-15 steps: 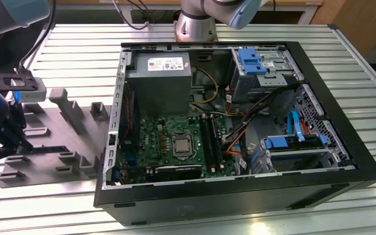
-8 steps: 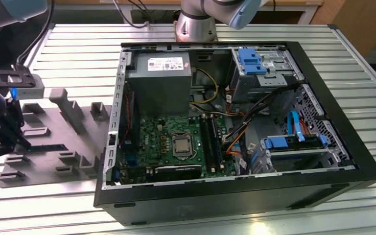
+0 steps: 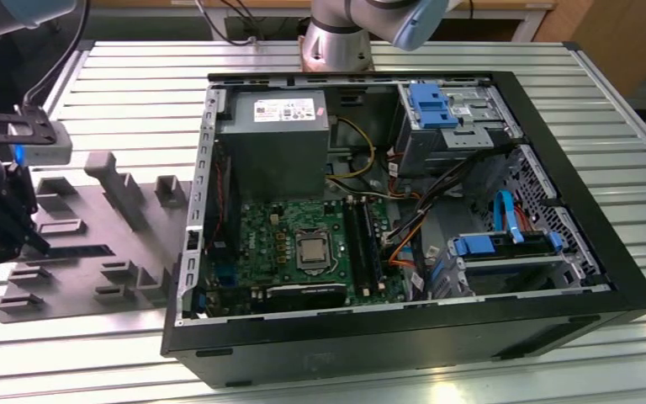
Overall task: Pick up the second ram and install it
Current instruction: 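Pick up the second ram and move it above second insertion slot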
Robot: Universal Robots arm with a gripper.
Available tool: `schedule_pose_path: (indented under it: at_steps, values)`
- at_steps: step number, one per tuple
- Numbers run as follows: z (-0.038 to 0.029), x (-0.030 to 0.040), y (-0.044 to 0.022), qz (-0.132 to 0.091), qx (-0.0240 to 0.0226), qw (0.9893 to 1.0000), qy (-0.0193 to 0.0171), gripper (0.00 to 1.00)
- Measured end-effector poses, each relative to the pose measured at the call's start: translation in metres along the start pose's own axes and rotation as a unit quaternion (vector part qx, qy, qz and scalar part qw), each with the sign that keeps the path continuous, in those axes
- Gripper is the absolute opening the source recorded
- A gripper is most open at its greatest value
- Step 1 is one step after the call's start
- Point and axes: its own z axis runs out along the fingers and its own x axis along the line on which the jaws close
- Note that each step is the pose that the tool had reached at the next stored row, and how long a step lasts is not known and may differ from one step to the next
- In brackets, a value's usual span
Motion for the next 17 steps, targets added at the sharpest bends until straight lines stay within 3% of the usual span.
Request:
schedule_pose_path:
  at_steps: [17]
  values:
    - [-0.0149, -0.0004, 0.0004, 0.000, 0.0000, 1.0000, -0.0011, 0.11]
